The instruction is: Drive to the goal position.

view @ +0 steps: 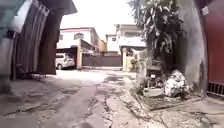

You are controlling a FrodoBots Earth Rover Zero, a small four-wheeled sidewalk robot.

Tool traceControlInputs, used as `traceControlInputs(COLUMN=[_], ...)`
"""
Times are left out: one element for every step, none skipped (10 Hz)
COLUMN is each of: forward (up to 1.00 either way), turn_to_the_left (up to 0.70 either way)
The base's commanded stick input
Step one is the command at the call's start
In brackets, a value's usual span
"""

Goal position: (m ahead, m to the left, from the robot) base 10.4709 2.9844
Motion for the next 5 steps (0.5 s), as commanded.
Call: traceControlInputs(forward=[0.70, 0.70, 0.70, 0.70, 0.70], turn_to_the_left=[0.00, 0.00, 0.00, 0.13, 0.22])
